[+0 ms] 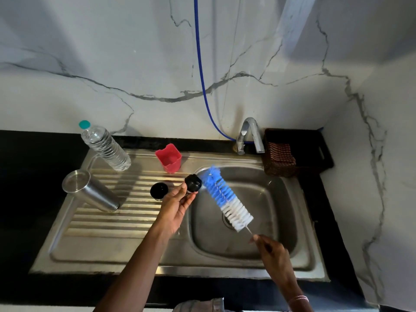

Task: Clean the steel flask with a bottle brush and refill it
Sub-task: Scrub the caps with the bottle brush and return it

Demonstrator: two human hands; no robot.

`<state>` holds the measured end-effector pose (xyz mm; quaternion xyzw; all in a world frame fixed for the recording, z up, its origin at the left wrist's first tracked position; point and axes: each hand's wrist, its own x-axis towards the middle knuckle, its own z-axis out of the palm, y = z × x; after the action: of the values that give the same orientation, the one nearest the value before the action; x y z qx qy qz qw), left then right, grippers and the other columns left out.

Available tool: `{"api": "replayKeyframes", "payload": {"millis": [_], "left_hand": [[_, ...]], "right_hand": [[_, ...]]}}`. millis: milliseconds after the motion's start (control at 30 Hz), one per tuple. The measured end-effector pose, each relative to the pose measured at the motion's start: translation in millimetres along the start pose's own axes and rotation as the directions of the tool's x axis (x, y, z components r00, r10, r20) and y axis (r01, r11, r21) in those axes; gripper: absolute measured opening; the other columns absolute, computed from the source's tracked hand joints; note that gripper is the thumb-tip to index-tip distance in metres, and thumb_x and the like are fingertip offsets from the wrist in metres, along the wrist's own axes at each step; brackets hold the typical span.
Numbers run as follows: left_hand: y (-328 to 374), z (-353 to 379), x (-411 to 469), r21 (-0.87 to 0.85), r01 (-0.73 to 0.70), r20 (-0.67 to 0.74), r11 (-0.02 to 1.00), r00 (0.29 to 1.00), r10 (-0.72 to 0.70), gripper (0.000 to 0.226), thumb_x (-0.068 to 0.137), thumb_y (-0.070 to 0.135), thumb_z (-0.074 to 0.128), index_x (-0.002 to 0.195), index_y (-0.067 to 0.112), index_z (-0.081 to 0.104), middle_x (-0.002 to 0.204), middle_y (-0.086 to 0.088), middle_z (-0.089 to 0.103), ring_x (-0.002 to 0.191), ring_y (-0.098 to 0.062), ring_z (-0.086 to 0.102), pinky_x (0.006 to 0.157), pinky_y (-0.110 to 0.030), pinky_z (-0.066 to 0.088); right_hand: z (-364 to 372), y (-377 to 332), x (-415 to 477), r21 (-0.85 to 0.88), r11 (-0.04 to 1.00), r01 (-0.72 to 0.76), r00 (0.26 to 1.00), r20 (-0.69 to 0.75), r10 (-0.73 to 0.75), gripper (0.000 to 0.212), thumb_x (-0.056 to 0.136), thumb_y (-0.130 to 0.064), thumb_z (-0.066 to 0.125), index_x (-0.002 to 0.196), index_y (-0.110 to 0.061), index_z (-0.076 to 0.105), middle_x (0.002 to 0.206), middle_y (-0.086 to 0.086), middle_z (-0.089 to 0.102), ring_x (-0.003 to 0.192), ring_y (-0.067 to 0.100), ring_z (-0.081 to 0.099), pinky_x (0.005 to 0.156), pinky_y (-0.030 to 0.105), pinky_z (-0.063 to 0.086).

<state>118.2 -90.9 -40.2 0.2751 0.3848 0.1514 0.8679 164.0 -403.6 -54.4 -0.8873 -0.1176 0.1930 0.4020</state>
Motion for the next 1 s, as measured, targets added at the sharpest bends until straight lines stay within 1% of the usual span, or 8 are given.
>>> {"api": "replayKeyframes", "payload": {"millis": [167, 333, 433, 533, 700, 767, 900, 1000], "left_hand": [[-1, -11, -2, 0.023, -0.028, 0.007, 0.999, 1.000, 0.028, 0.018, 0.094, -0.002, 0.063, 0.112, -0.001, 0.067, 0.108, -0.015, 0.075, 0.107, -0.031, 0.072, 0.085, -0.028, 0.062], [3, -19, -8, 0.141, -0.080, -0.064, 0.987, 0.994, 0.090, 0.016, 0.087, -0.004, 0.073, 0.097, 0.005, 0.066, 0.092, -0.010, 0.069, 0.086, -0.018, 0.076, 0.079, -0.023, 0.062], [4, -30, -8, 0.161, -0.082, -0.124, 0.983, 0.987, 0.103, 0.023, 0.085, -0.004, 0.076, 0.103, 0.005, 0.066, 0.091, -0.007, 0.070, 0.081, -0.014, 0.075, 0.088, -0.028, 0.061], [5, -42, -7, 0.152, -0.090, -0.173, 0.984, 0.978, 0.117, 0.033, 0.086, -0.003, 0.076, 0.115, 0.005, 0.063, 0.094, -0.007, 0.072, 0.083, -0.014, 0.074, 0.083, -0.028, 0.060], [6, -67, -12, -0.154, -0.047, -0.121, 0.987, 0.992, 0.029, 0.027, 0.092, -0.010, 0.061, 0.118, -0.002, 0.061, 0.115, -0.018, 0.070, 0.096, -0.023, 0.075, 0.084, -0.032, 0.063], [4, -77, -19, -0.220, -0.037, -0.067, 0.975, 0.997, 0.023, 0.046, 0.083, -0.012, 0.062, 0.129, -0.007, 0.056, 0.129, -0.026, 0.064, 0.111, -0.032, 0.072, 0.087, -0.035, 0.062], [-2, -92, -29, -0.245, -0.053, -0.045, 0.968, 0.998, 0.043, 0.059, 0.077, -0.019, 0.061, 0.133, -0.001, 0.052, 0.133, -0.031, 0.060, 0.121, -0.042, 0.064, 0.095, -0.041, 0.059], [-3, -107, -28, -0.106, -0.104, -0.128, 0.989, 0.988, 0.090, 0.059, 0.074, -0.020, 0.068, 0.124, 0.007, 0.052, 0.136, -0.029, 0.061, 0.121, -0.043, 0.065, 0.097, -0.044, 0.058]], "right_hand": [[3, -20, 11, 0.006, 0.999, 0.049, 0.998, -0.046, -0.049, 0.033, 0.096, -0.045, 0.060, 0.083, -0.018, 0.074, 0.050, -0.010, 0.032, 0.051, 0.007, 0.029, 0.050, 0.021, 0.030], [19, -20, 14, -0.039, 0.995, 0.087, 0.996, -0.020, -0.088, 0.028, 0.094, -0.059, 0.058, 0.087, -0.038, 0.075, 0.058, 0.002, 0.053, 0.052, 0.005, 0.039, 0.054, 0.027, 0.039], [24, -21, 12, -0.053, 0.992, 0.112, 0.994, 0.000, -0.112, 0.026, 0.094, -0.062, 0.056, 0.087, -0.044, 0.073, 0.055, -0.005, 0.045, 0.051, 0.005, 0.036, 0.054, 0.027, 0.037], [28, -24, 11, -0.059, 0.993, 0.103, 0.995, 0.008, -0.103, 0.027, 0.093, -0.063, 0.055, 0.087, -0.046, 0.074, 0.059, 0.001, 0.053, 0.052, 0.005, 0.041, 0.056, 0.027, 0.041], [33, -35, 12, -0.035, 0.994, 0.106, 0.994, 0.034, -0.105, 0.025, 0.096, -0.053, 0.059, 0.080, -0.041, 0.075, 0.051, -0.008, 0.045, 0.048, 0.005, 0.041, 0.051, 0.020, 0.035], [36, -37, 13, -0.034, 0.994, 0.104, 0.993, 0.054, -0.102, 0.025, 0.096, -0.051, 0.060, 0.080, -0.040, 0.076, 0.049, -0.011, 0.043, 0.047, 0.005, 0.039, 0.050, 0.018, 0.033], [43, -40, 13, -0.026, 0.995, 0.100, 0.992, 0.083, -0.098, 0.031, 0.096, -0.050, 0.061, 0.066, -0.045, 0.065, 0.049, -0.013, 0.040, 0.049, 0.005, 0.036, 0.053, 0.022, 0.034], [47, -40, 15, -0.037, 0.995, 0.090, 0.991, 0.099, -0.086, 0.027, 0.096, -0.048, 0.062, 0.071, -0.043, 0.070, 0.048, -0.012, 0.042, 0.048, 0.006, 0.039, 0.054, 0.023, 0.037]]}}
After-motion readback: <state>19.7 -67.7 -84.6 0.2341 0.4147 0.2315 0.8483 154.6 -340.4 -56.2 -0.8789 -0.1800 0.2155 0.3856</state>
